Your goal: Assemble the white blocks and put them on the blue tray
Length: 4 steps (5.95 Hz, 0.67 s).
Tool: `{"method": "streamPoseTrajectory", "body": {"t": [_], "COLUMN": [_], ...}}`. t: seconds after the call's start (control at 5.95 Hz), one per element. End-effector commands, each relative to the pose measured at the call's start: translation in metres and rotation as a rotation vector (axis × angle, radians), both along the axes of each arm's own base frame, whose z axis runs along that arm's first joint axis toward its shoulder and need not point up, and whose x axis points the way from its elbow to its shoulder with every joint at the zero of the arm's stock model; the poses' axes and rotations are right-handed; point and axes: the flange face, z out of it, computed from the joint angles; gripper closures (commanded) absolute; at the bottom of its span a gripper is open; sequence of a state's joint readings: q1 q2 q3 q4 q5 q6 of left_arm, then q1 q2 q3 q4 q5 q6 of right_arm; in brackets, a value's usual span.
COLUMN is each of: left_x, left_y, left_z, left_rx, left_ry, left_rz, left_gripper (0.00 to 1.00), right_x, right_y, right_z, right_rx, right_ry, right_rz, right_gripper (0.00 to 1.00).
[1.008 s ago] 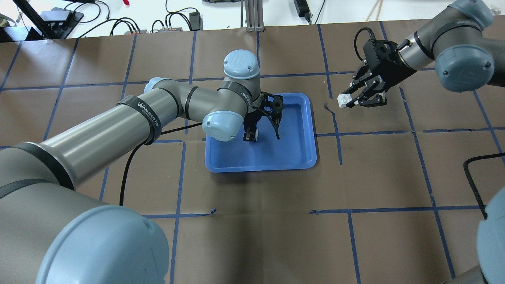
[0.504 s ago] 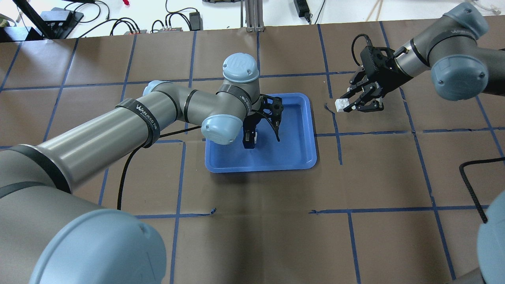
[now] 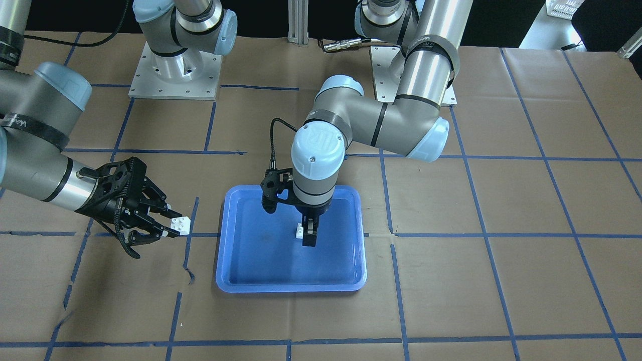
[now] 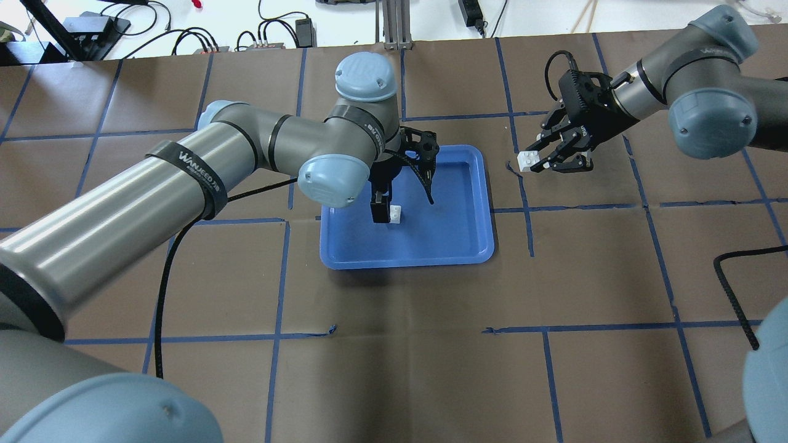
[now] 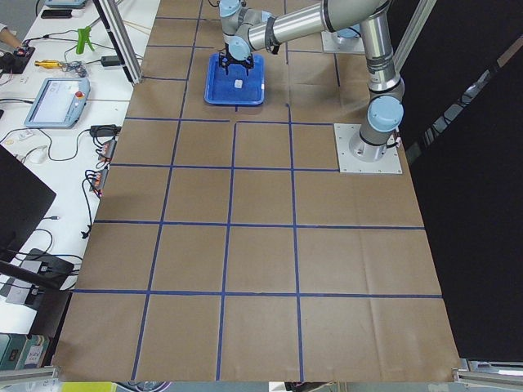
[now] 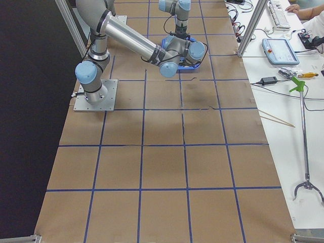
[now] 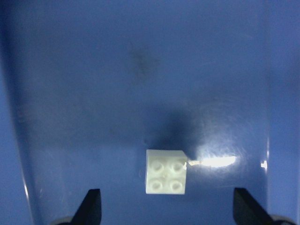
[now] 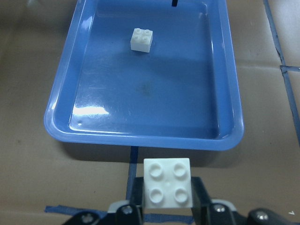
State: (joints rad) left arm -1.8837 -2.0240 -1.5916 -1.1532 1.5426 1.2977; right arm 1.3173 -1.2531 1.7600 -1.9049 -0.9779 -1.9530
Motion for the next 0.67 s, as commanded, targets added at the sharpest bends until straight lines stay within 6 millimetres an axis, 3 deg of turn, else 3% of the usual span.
{"method": "streamPoseTrajectory", "body": {"t": [0.0,0.17,0.5], "left_x": [0.062,0.094,0.133], "left_y": [0.02,0.039,0.077], "left_z": [0.091,0.133,0.186], "left_rx": [0.038,0.04,0.061], "left_ry": [-0.02,-0.055,-0.102], "left_rz": [0.143,0.208,0.344], "left_gripper": [0.01,0.01,0.01], "right_x": [0.008,0.032,0.09], "right_y": [0.0,-0.002,0.0], "right_z": [0.001,0.002,0.006], "right_rx": [0.003,0.007,0.015], "right_ry": [-0.024,-0.016,0.004], "right_rz": [-0.016,-0.024,-0.062], "right_gripper": [0.69,0.69,0.69]}}
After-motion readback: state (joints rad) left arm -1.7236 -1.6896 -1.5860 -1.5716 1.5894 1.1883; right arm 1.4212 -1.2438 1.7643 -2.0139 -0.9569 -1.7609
